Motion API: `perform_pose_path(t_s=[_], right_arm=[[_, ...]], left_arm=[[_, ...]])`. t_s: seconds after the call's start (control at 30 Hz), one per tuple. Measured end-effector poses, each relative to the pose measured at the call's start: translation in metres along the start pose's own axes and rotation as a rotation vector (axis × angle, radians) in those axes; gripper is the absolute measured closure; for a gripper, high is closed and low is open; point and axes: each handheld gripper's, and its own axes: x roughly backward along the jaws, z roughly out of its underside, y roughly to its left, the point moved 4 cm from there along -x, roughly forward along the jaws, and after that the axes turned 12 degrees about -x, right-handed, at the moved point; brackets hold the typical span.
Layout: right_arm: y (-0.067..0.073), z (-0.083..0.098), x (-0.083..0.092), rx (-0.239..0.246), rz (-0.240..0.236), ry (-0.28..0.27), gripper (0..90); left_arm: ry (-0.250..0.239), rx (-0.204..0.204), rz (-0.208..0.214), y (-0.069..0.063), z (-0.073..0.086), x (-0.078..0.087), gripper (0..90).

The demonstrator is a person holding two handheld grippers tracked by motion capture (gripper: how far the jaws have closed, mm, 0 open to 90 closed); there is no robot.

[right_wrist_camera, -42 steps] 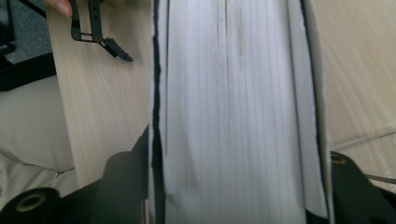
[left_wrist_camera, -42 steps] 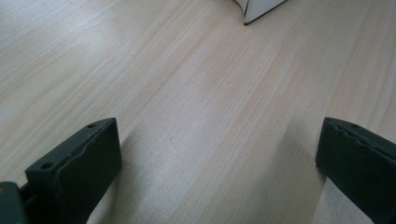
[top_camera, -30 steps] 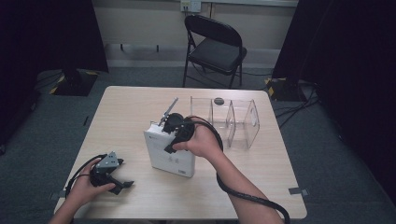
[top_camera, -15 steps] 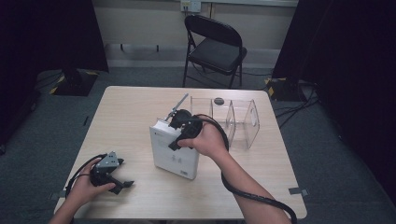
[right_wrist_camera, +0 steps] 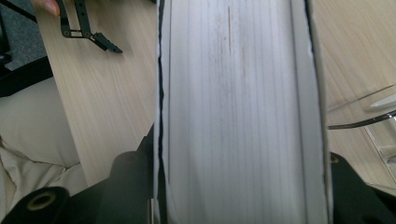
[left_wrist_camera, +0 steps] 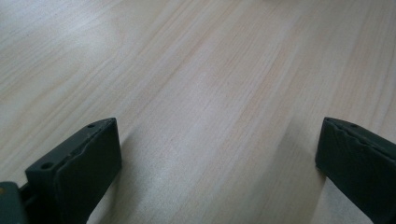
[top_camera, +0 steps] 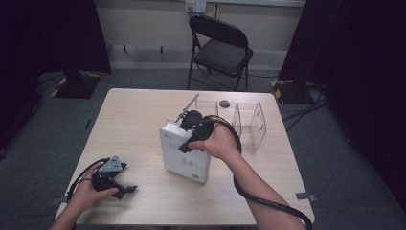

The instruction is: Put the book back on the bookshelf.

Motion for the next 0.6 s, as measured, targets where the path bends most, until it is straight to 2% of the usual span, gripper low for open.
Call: perform_pose_path(t_s=[0.17,0.23,0.4,0.6], right_arm=[[-0.001,0.004,-0.003,0.021,0.015,0.012,51.5],[-0.002,0.008,-0.006,0.025,0.019,0.034,51.5],[-0.003,0.011,-0.005,0.031,0.027,0.019,51.3],[-0.002,0.011,-0.006,0.054,0.034,0.042,50.1]], left_arm=[[0.000,0.000,0.001,0.000,0.000,0.000,0.0],[-0.001,-0.003,0.003,0.000,0.000,0.000,0.0],[-0.001,-0.002,0.005,0.000,0.000,0.000,0.0],[0.002,-0.004,0.012,0.000,0.000,0.000,0.0]])
